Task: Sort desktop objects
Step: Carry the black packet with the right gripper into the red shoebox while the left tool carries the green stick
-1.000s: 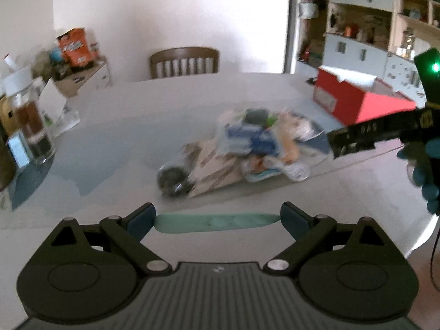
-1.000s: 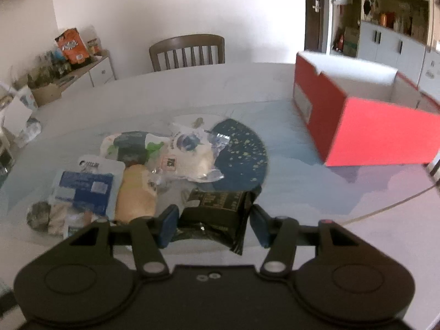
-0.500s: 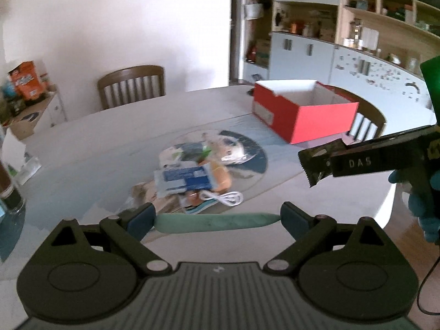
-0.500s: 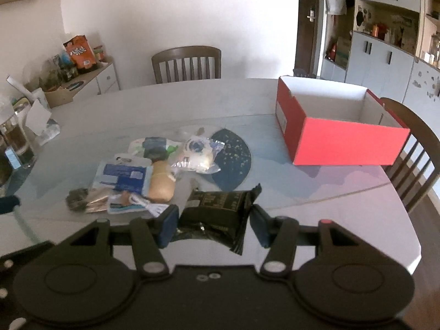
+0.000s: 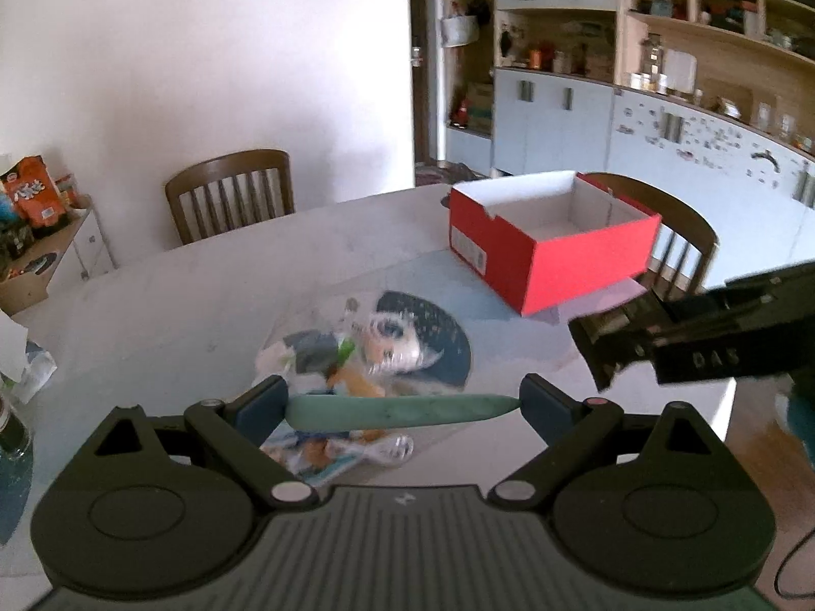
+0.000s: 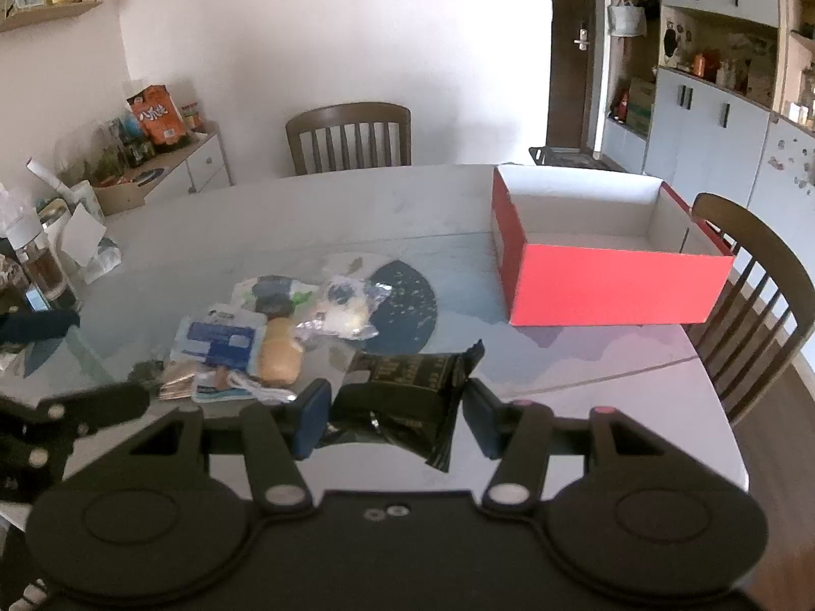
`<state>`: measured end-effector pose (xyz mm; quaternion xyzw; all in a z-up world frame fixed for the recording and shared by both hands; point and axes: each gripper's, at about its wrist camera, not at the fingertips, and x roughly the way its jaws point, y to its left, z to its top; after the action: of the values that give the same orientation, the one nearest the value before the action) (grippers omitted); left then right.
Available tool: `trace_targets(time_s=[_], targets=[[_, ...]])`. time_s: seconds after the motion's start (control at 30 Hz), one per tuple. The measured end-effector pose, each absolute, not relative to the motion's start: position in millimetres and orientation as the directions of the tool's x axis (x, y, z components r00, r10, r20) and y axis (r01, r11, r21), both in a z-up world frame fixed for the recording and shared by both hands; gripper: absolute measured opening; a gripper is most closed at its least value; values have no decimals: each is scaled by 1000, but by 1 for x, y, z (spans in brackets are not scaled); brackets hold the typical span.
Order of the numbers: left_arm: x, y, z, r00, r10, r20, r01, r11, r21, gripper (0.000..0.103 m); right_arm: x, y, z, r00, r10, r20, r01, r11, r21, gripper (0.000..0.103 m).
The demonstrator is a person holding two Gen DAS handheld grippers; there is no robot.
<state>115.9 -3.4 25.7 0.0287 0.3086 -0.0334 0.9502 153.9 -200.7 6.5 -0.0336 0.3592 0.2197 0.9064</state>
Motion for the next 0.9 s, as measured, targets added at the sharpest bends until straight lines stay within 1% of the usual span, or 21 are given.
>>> trace_targets(time_s=[0.3,0.6,0.9], targets=[[195,-64,34,803,-8,-596,36,999,34,98,229,-252,11,596,426,-681,-497,862,105,57],[251,-111,37,806,25,-592,-6,999,34,98,289,-290,16,558,472,-682,-564,819,105,57],[296,-136,42,797,-5,-603,37,998,42,98,323,-309,21,559,476,-679,-573,813,98,57]])
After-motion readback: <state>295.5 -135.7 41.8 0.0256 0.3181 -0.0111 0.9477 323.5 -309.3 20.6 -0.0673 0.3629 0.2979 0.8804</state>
